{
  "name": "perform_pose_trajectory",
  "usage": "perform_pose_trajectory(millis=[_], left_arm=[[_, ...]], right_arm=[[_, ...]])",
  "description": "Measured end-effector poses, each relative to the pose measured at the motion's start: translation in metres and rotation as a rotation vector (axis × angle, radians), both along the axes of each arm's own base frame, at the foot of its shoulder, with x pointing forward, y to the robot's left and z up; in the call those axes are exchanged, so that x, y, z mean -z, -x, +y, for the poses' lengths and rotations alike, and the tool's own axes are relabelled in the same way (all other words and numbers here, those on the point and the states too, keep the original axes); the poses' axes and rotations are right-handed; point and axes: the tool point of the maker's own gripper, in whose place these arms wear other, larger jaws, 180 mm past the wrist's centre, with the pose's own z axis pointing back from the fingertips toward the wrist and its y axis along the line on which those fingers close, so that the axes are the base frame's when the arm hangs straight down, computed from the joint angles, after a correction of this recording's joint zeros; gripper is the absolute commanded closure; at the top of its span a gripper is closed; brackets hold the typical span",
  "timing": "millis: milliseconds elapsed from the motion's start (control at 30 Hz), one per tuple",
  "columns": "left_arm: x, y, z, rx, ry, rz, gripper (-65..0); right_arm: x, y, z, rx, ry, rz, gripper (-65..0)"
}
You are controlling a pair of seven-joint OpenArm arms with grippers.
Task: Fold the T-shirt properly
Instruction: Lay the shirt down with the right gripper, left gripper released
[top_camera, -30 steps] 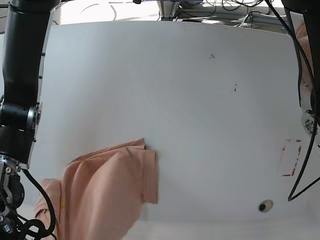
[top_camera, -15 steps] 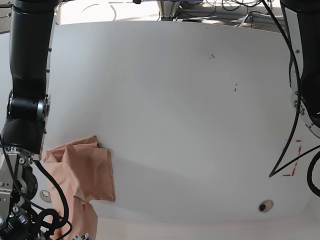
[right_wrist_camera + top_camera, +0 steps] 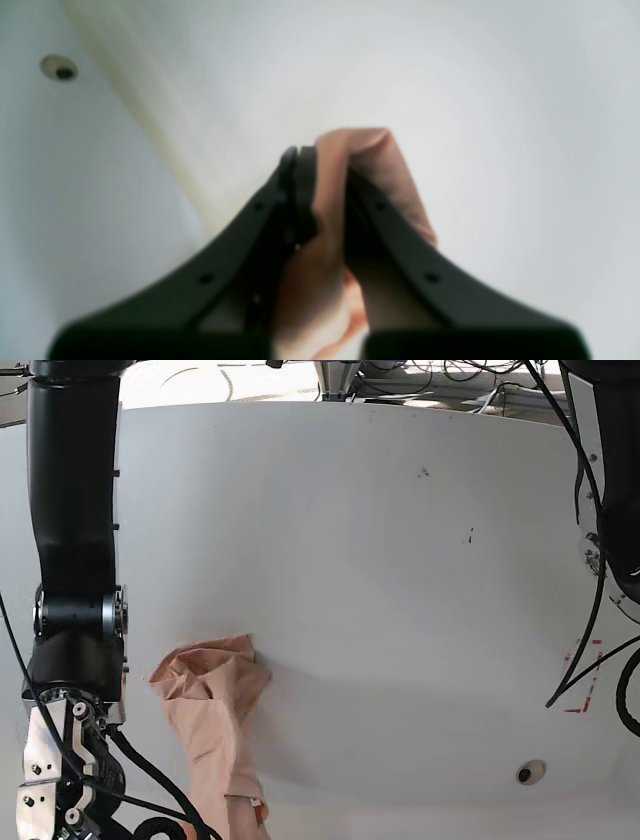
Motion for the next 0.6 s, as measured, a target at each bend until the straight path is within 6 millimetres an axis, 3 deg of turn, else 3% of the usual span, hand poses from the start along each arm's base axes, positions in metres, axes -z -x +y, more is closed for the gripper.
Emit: perform_pose_trajectory(millis=[133,267,400,600], left_arm=[[-0.001,0.0,-0.001,0.004,-0.004,-0.003,-0.6],[0.0,0.002,0.005,-0.011,-0.011,0.003,-0.6],[0.0,0.003,0.007,-0.015,-0.009,0.0,-0.6],[0.016,0.001,0.006,-0.013,-0.009,0.032,-0.6]], right_arm=[[-0.037,0.022,0.021,-0.058,-0.008,-0.099,-0.2],[-0.037,0.023,0.024,-0.069,-0.013,-0.103,-0.2],[-0.001,0.008,0.011,-0.037,-0.007,-0.023,-0.2],[0.093,-0.009,-0.028,0.059,0.031,0.156,-0.2]])
